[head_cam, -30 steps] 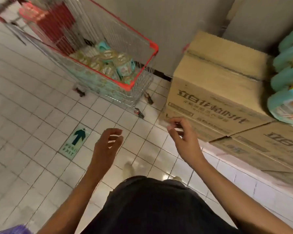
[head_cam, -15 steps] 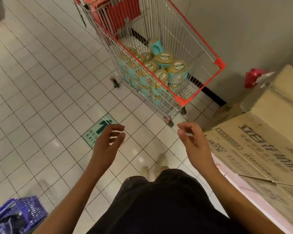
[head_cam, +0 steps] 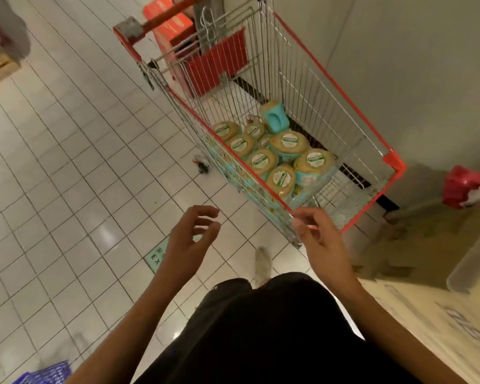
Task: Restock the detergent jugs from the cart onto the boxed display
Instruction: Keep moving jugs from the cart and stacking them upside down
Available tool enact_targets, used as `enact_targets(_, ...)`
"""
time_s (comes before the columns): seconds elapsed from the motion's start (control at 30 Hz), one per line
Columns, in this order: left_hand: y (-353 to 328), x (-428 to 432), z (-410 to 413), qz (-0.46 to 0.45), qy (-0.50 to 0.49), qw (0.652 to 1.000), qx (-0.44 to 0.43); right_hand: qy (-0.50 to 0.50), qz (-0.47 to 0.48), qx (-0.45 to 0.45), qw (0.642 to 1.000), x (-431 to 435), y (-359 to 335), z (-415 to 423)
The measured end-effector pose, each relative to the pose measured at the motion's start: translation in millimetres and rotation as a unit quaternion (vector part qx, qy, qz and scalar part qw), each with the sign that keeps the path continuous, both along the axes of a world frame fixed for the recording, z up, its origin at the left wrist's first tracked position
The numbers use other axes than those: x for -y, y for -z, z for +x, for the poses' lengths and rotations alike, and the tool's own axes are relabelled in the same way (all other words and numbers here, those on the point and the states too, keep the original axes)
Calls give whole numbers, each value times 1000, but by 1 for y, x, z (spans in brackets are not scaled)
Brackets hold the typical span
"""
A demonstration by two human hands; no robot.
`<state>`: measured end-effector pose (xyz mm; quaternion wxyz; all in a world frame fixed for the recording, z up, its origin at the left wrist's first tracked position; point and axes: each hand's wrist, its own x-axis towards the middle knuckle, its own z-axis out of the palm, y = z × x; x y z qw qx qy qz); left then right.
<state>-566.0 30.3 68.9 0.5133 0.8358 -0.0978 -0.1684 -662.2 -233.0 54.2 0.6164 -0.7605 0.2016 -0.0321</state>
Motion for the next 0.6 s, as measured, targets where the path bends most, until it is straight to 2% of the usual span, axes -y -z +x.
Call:
enact_targets(0.17, -2, 11, 79, 15, -10, 1000, -6, -45, -20, 11, 999, 20, -8, 99)
enact_targets(0.37, -1, 13, 184, 26, 9, 1000, -1, -39, -13, 7, 999, 20, -7, 206)
enact_targets(0.6, 9, 23, 332, 18, 106, 994, -9, 44, -27, -17, 999, 0, 9, 314)
